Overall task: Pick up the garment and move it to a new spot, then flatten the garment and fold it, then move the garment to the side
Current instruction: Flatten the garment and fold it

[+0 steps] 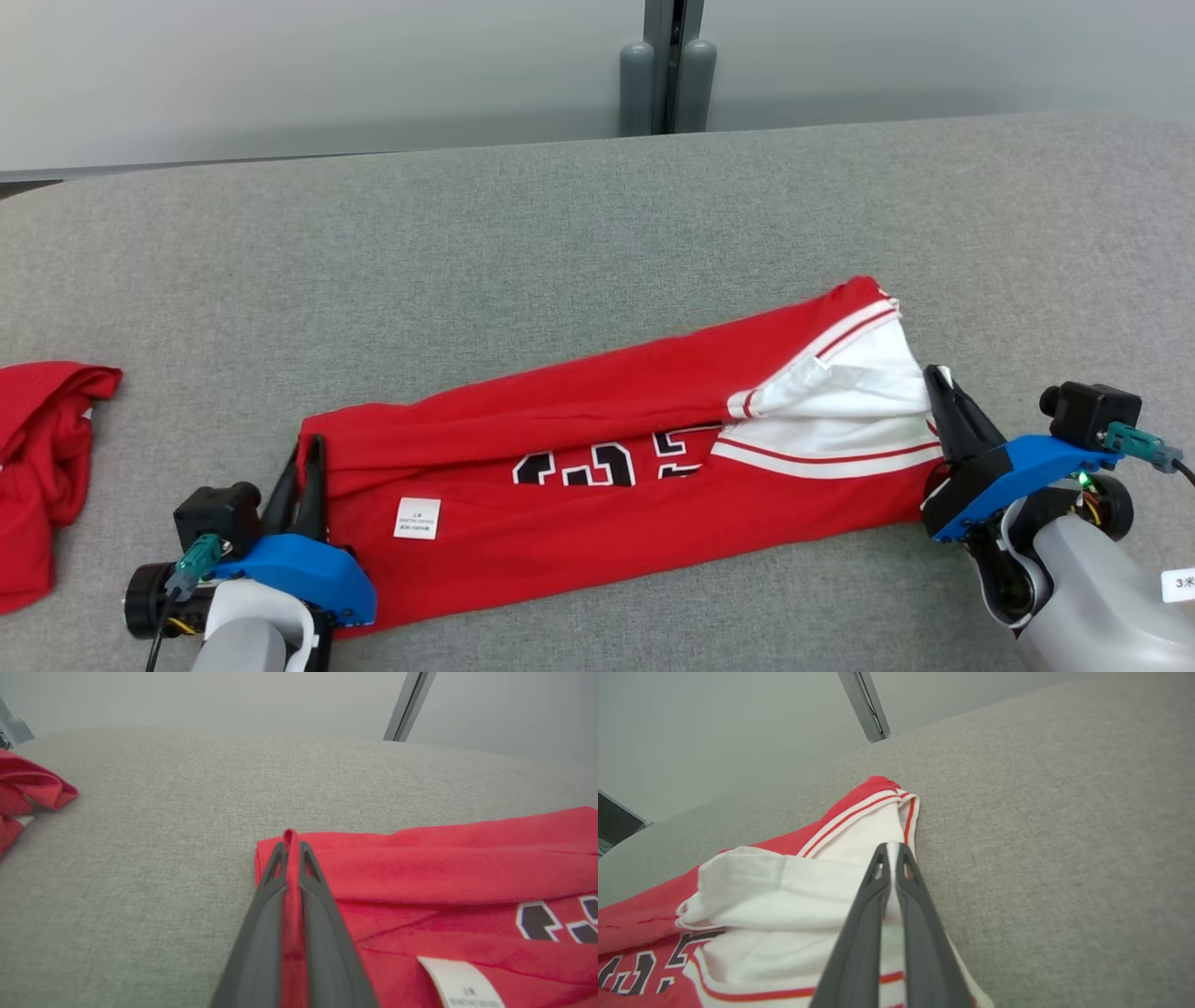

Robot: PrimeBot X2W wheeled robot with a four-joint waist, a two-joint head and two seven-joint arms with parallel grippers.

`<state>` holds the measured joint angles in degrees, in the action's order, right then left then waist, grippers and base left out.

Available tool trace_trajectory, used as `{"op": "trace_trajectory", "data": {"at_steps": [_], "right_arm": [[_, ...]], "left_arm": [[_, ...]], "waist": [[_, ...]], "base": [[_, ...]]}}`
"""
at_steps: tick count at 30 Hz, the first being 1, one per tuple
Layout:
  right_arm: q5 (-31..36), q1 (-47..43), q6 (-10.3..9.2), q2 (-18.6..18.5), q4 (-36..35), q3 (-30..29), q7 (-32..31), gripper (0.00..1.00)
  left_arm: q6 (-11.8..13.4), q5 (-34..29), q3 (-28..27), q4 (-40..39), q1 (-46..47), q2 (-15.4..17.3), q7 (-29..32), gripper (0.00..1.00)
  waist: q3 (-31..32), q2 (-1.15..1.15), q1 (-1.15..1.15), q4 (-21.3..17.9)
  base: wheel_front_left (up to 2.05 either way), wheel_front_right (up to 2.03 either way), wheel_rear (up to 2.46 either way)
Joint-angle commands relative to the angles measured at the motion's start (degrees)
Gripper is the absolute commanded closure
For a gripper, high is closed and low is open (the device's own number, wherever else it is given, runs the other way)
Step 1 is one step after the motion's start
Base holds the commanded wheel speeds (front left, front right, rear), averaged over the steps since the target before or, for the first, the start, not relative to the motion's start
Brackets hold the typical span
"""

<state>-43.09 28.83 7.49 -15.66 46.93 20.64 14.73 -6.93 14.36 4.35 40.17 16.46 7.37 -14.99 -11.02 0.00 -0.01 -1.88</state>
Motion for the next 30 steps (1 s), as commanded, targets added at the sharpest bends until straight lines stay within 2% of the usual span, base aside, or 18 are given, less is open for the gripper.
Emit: {"op": "trace_trajectory", "data": {"at_steps": [1, 4, 5, 6, 7, 9, 10, 12, 21, 30], "right_arm": [[1.74, -0.35, 0.0, -0.04, 0.25, -1.0, 0.48, 0.0], [7.6, 0.04, 0.0, -0.32, -2.46, -4.09, 0.51, 0.0], [7.6, 0.04, 0.0, -0.32, -2.46, -4.09, 0.51, 0.0], [9.93, -0.58, 0.0, -0.1, -3.75, -5.31, 0.48, 0.0], [14.92, -2.44, 0.0, 0.72, -6.41, -7.41, 0.48, 0.0], [17.24, -3.22, 0.0, 1.18, -7.45, -8.15, 0.48, 0.0], [21.06, -4.58, 0.0, 2.17, -8.86, -9.74, 0.48, 0.0], [24.19, -6.04, 0.0, 3.13, -9.3, -10.83, 0.49, 0.0], [28.46, -8.94, 0.0, 5.86, -6.38, -13.6, 0.49, 0.0], [30.03, -3.09, 0.0, 4.69, -0.61, -13.96, 0.47, 0.0]], "left_arm": [[1.33, -1.28, -1.2, -1.45, -0.98, 0.06, -0.27, 0.0], [3.08, -3.11, -3.31, -5.67, -2.61, -0.48, -0.26, 0.0], [3.08, -3.11, -3.31, -5.67, -2.61, -0.48, -0.26, 0.0], [3.57, -4.08, -3.62, -7.13, -3.49, -0.7, -0.25, 0.0], [4.36, -5.55, -4.46, -10.28, -5.06, -1.23, -0.22, 0.0], [4.45, -6.07, -4.82, -11.42, -6.02, -1.5, -0.22, 0.0], [4.64, -6.89, -4.97, -13.42, -7.76, -2.32, -0.22, 0.0], [4.84, -7.08, -5.19, -14.95, -9.59, -3.14, -0.22, 0.0], [4.61, -5.05, -2.43, -17.07, -14.2, -4.41, -0.22, 0.0], [5.71, -2.1, 2.1, -16.9, -12.61, -4.44, -0.22, 0.0]], "waist": [[0.26, 0.0, 0.01, 0.12], [0.84, 0.0, 0.01, 0.11], [0.84, 0.0, 0.01, 0.11], [1.06, 0.0, 0.01, 0.07], [1.62, 0.0, 0.01, 0.02], [1.95, 0.0, 0.01, 0.02], [2.69, 0.0, 0.01, 0.03], [3.49, 0.0, 0.01, 0.12], [4.86, 0.0, 0.01, 1.08], [2.25, 0.0, 0.01, 2.63]], "base": [[0.0, 0.0, 0.0], [0.0, 0.0, 0.0], [0.0, 0.0, 0.0], [0.0, 0.0, 0.0], [0.0, 0.0, 0.0], [0.0, 0.0, 0.0], [0.0, 0.0, 0.0], [0.0, 0.0, 0.0], [0.0, 0.0, 0.0], [0.0, 0.0, 0.0]]}}
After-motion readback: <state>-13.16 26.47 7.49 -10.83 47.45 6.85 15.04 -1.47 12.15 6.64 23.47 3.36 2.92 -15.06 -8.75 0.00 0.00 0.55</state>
